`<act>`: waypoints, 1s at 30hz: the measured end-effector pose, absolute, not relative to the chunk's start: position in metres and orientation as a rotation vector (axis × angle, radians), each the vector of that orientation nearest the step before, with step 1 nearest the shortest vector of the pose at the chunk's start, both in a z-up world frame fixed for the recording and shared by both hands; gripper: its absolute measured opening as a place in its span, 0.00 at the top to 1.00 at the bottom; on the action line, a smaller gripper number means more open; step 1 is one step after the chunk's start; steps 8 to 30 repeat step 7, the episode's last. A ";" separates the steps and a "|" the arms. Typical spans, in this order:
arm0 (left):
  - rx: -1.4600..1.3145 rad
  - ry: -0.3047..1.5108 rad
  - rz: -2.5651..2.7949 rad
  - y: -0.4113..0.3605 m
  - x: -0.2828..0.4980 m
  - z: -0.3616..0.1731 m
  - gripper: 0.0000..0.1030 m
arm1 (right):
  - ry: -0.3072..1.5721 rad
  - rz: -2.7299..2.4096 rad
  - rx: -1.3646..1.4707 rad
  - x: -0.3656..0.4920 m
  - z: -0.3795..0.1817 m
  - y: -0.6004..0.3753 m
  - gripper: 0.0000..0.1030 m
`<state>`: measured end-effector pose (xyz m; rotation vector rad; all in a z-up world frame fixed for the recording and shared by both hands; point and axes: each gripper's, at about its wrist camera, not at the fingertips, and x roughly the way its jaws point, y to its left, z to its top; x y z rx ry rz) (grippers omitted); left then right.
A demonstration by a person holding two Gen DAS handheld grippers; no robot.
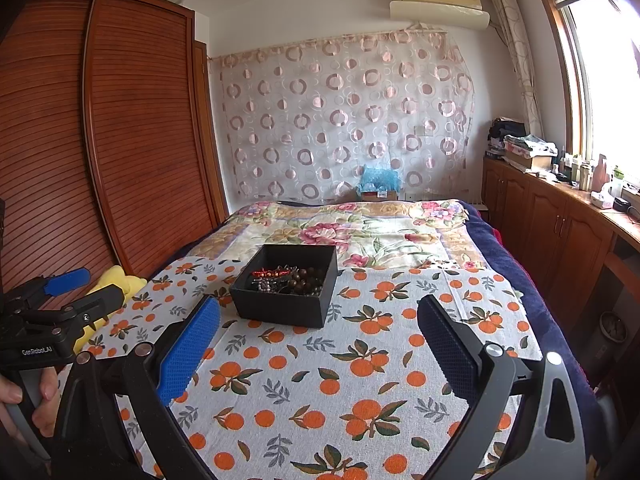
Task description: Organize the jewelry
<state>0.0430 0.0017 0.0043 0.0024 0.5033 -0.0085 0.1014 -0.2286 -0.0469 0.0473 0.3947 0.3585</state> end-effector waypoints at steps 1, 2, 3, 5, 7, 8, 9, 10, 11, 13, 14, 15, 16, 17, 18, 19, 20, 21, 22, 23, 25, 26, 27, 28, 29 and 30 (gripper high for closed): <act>0.002 0.504 -0.009 0.002 0.043 0.004 0.08 | 0.394 0.358 0.047 0.102 -0.047 -0.229 0.03; 0.001 0.503 -0.010 0.002 0.043 0.004 0.08 | 0.394 0.359 0.047 0.102 -0.047 -0.229 0.03; 0.000 0.504 -0.010 0.002 0.043 0.004 0.08 | 0.394 0.359 0.047 0.102 -0.047 -0.229 0.03; 0.002 0.505 -0.010 0.002 0.043 0.004 0.08 | 0.394 0.359 0.047 0.101 -0.047 -0.229 0.03; 0.001 0.503 -0.010 0.003 0.043 0.004 0.08 | 0.394 0.358 0.047 0.101 -0.047 -0.229 0.03; 0.001 0.503 -0.010 0.003 0.043 0.004 0.08 | 0.394 0.358 0.047 0.101 -0.047 -0.229 0.03; 0.001 0.503 -0.010 0.003 0.043 0.004 0.08 | 0.394 0.358 0.047 0.101 -0.047 -0.229 0.03; 0.001 0.503 -0.010 0.003 0.043 0.004 0.08 | 0.394 0.358 0.047 0.101 -0.047 -0.229 0.03; 0.001 0.503 -0.010 0.003 0.043 0.004 0.08 | 0.394 0.358 0.047 0.101 -0.047 -0.229 0.03; 0.001 0.503 -0.010 0.003 0.043 0.004 0.08 | 0.394 0.358 0.047 0.101 -0.047 -0.229 0.03; 0.001 0.503 -0.010 0.003 0.043 0.004 0.08 | 0.394 0.358 0.047 0.101 -0.047 -0.229 0.03; 0.001 0.503 -0.010 0.003 0.043 0.004 0.08 | 0.394 0.358 0.047 0.101 -0.047 -0.229 0.03; 0.001 0.503 -0.010 0.003 0.043 0.004 0.08 | 0.394 0.358 0.047 0.101 -0.047 -0.229 0.03; 0.001 0.503 -0.010 0.003 0.043 0.004 0.08 | 0.394 0.358 0.047 0.101 -0.047 -0.229 0.03; 0.001 0.503 -0.010 0.003 0.043 0.004 0.08 | 0.394 0.358 0.047 0.101 -0.047 -0.229 0.03; 0.001 0.503 -0.010 0.003 0.043 0.004 0.08 | 0.394 0.358 0.047 0.101 -0.047 -0.229 0.03; 0.001 0.503 -0.010 0.003 0.043 0.004 0.08 | 0.394 0.358 0.047 0.101 -0.047 -0.229 0.03; 0.001 0.503 -0.010 0.003 0.043 0.004 0.08 | 0.394 0.358 0.047 0.101 -0.047 -0.229 0.03; 0.001 0.503 -0.010 0.003 0.043 0.004 0.08 | 0.394 0.358 0.047 0.101 -0.047 -0.229 0.03; 0.001 0.503 -0.010 0.003 0.043 0.004 0.08 | 0.394 0.358 0.047 0.101 -0.047 -0.229 0.03; 0.001 0.503 -0.010 0.003 0.043 0.004 0.08 | 0.394 0.358 0.047 0.101 -0.047 -0.229 0.03; 0.001 0.503 -0.010 0.003 0.043 0.004 0.08 | 0.394 0.358 0.047 0.101 -0.047 -0.229 0.03; 0.001 0.503 -0.010 0.003 0.043 0.004 0.08 | 0.394 0.358 0.047 0.101 -0.047 -0.229 0.03; 0.001 0.503 -0.010 0.003 0.043 0.004 0.08 | 0.394 0.358 0.047 0.101 -0.047 -0.229 0.03; 0.001 0.503 -0.010 0.003 0.043 0.004 0.08 | 0.394 0.358 0.047 0.101 -0.047 -0.229 0.03; 0.001 0.503 -0.010 0.003 0.043 0.004 0.08 | 0.394 0.358 0.047 0.101 -0.047 -0.229 0.03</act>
